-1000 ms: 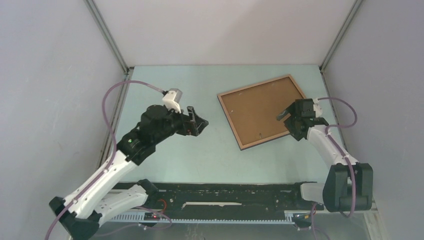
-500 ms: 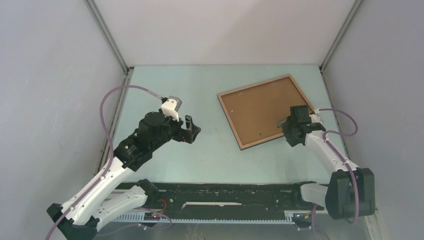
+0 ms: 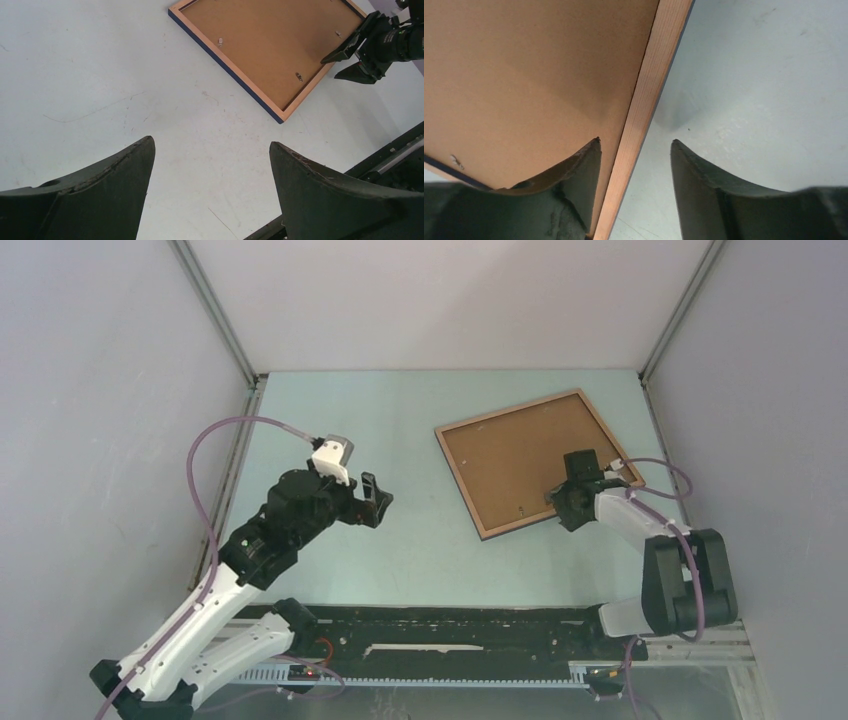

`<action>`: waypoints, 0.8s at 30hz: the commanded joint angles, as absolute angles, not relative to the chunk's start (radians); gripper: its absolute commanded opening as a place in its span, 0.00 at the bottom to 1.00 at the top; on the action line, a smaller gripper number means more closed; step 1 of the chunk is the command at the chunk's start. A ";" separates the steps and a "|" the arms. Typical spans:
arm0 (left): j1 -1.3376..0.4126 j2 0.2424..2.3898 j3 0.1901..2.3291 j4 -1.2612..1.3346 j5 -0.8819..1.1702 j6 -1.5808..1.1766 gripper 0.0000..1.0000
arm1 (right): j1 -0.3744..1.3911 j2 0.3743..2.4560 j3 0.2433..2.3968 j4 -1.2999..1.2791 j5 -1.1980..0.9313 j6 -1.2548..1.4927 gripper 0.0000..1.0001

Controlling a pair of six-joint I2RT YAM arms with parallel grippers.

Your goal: Put the photo into the frame

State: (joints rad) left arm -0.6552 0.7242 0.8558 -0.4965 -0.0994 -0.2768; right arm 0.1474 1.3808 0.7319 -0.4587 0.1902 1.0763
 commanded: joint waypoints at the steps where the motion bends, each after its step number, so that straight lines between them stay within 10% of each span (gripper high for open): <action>1: -0.620 0.745 0.827 -0.466 -0.057 -0.260 0.92 | 0.158 1.444 0.736 -0.392 0.181 1.069 0.55; 5: -0.587 0.767 0.827 -0.463 -0.034 -0.272 0.92 | 0.161 1.494 0.736 -0.395 0.165 1.053 0.47; 13: -0.520 0.787 0.809 -0.436 0.003 -0.291 0.92 | 0.176 1.511 0.742 -0.358 0.117 0.865 0.00; 24: -0.466 0.970 0.832 -0.408 0.032 -0.345 0.92 | 0.267 1.530 0.762 -0.369 0.041 0.561 0.00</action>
